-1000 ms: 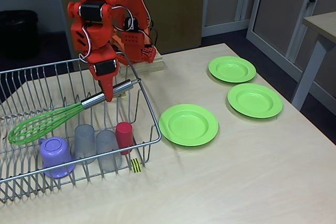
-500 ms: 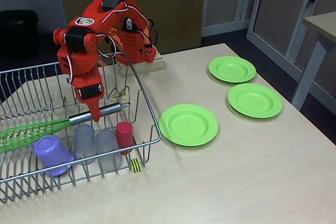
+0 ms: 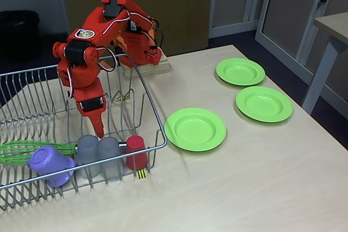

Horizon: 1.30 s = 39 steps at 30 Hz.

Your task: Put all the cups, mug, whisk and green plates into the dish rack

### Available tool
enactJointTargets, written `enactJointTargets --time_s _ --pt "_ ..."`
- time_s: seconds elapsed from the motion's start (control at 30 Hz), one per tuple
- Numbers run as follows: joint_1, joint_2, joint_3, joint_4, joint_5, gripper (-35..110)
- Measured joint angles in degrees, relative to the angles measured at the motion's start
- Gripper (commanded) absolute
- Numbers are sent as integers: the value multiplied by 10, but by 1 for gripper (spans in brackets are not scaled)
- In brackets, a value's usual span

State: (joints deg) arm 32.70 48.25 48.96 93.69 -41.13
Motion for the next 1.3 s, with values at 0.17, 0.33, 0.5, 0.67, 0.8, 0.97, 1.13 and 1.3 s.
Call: enactJointTargets --time_s 0.17,0.33,0.5,0.67,0.8,0.97,1.13,1.3 --pt "-4 8 4 13 -4 18" --pt "-29 76 -11 61 -14 15" --pt "-78 164 -45 96 -22 19" --pt "-166 283 12 99 47 27" --pt "-265 387 145 90 210 29" --pt "-391 489 379 -13 488 33" --pt "-499 522 579 -131 717 36" --pt "-549 513 700 -287 836 37"
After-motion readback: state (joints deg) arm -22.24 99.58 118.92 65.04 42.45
